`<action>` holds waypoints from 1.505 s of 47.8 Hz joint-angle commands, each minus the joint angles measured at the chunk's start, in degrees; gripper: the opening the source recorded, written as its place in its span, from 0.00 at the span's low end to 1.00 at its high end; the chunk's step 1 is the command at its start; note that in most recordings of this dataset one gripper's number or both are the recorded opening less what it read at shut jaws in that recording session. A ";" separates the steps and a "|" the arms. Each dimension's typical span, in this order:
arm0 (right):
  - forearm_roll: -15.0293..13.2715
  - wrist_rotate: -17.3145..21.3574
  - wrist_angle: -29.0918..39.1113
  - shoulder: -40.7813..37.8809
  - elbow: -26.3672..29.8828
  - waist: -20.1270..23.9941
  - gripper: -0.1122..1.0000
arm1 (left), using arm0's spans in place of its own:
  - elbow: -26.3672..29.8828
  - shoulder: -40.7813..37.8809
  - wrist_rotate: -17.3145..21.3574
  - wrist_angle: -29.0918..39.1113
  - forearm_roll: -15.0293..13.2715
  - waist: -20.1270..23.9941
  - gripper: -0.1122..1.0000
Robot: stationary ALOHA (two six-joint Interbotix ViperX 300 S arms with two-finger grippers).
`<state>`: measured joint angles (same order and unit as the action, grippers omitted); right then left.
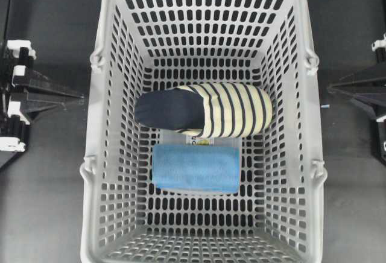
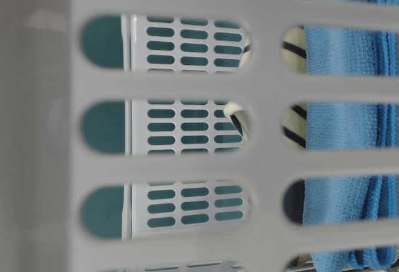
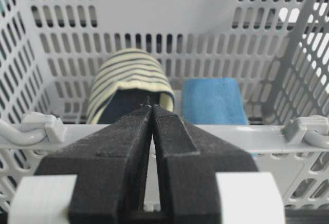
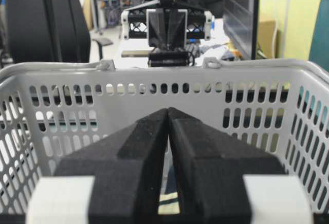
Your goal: Pick up the blue cloth from the shopping basket with the left arm.
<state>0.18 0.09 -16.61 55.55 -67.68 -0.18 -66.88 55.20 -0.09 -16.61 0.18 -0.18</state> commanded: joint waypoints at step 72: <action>0.44 0.88 11.87 3.87 5.10 0.62 0.76 | 52.47 -43.33 -7.56 48.87 2.46 -8.44 0.91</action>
<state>0.44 1.14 -4.04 59.59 -64.07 0.44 -17.67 15.12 -7.56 32.08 2.37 -7.56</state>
